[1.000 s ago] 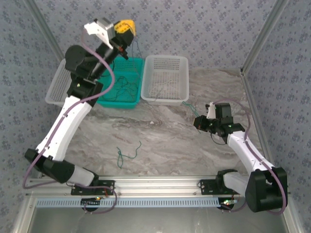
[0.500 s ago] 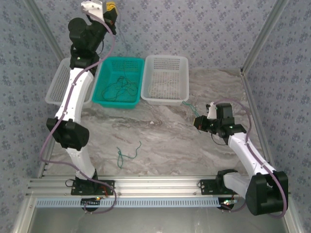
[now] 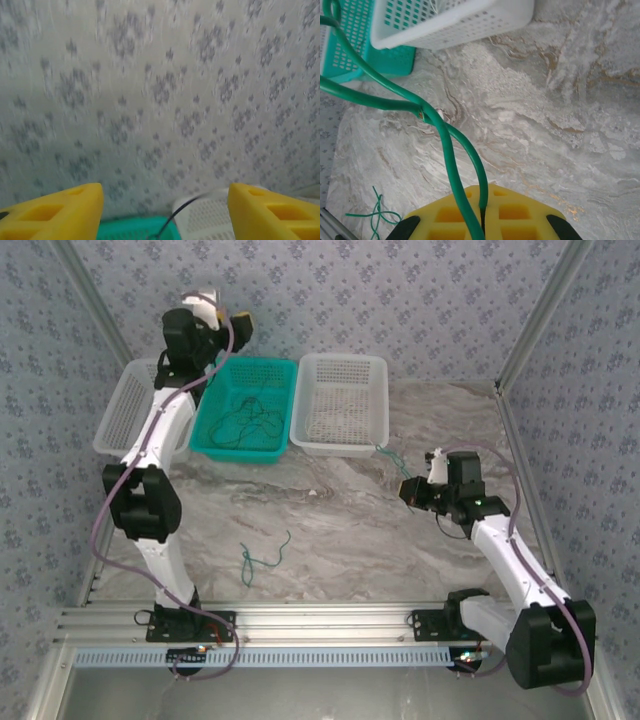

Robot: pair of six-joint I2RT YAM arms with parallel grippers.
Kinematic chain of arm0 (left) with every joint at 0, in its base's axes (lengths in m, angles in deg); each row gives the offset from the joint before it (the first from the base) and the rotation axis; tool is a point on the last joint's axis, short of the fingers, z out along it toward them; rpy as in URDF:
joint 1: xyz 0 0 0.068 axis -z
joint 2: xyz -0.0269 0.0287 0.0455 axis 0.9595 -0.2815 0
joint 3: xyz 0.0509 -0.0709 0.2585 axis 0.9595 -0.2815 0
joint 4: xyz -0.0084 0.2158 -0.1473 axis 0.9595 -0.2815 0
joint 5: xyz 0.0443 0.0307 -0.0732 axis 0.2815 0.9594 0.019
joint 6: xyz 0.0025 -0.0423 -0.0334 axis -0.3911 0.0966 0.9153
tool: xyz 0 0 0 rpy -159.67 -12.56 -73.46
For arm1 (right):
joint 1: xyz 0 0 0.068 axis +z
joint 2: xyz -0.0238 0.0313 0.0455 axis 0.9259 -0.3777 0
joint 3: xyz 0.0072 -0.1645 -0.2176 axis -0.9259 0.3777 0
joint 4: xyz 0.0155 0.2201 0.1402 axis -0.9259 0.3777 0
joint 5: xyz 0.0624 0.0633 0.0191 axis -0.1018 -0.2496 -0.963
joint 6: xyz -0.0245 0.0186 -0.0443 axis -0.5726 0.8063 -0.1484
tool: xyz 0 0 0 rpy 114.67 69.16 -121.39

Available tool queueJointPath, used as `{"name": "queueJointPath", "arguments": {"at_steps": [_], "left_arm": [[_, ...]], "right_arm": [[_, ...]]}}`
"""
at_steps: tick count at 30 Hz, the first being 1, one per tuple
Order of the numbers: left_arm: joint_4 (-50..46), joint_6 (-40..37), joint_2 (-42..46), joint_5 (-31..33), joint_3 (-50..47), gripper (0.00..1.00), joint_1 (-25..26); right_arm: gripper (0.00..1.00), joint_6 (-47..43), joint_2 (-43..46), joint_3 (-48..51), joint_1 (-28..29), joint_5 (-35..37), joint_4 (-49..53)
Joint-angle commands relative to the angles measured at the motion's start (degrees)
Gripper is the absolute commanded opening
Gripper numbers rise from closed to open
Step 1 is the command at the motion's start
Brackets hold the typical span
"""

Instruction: Untangle the cables

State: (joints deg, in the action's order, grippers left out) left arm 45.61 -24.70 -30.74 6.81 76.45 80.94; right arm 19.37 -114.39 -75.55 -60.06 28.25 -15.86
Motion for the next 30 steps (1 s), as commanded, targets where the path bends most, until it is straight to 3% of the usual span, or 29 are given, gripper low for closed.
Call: {"name": "queueJointPath", "arguments": {"at_steps": [1,6,11,15,17,20,25,27,30], "left_arm": [[5.69,4.51,10.38,-5.26,-5.79,0.71,1.24],[5.40,2.59,22.41,-7.58,-19.10,0.82,6.95],[10.64,2.69,31.68,-9.29,-33.49,0.83,15.92],[9.15,0.90,33.12,-13.39,-38.25,0.82,23.83],[6.01,-1.61,33.14,-14.93,-38.39,0.82,26.27],[-3.65,-12.47,32.82,-20.69,-36.57,0.82,28.62],[-24.27,-28.18,30.42,-25.95,-28.77,0.82,28.61],[-29.40,-31.66,29.16,-26.07,-26.42,0.82,28.62],[-29.15,-32.23,27.41,-25.42,-26.31,0.82,28.53]], "right_arm": [[0.00,0.15,2.15,-4.26,0.57,-1.22,2.16],[0.00,0.01,1.02,-7.62,1.83,-4.91,2.29],[0.00,-0.39,-1.74,-11.53,5.43,-6.54,0.86],[0.00,-3.70,-4.75,-15.80,9.80,-7.20,1.88],[0.00,-6.45,-6.46,-18.30,12.70,-4.14,4.85],[0.00,-12.68,-9.79,-22.21,16.59,-2.56,10.48],[0.00,-15.73,-14.40,-26.04,19.49,-1.22,14.40],[0.00,-16.29,-15.41,-26.96,20.74,-1.22,16.19],[0.00,-17.30,-16.22,-27.75,22.64,-1.59,16.31]]}}
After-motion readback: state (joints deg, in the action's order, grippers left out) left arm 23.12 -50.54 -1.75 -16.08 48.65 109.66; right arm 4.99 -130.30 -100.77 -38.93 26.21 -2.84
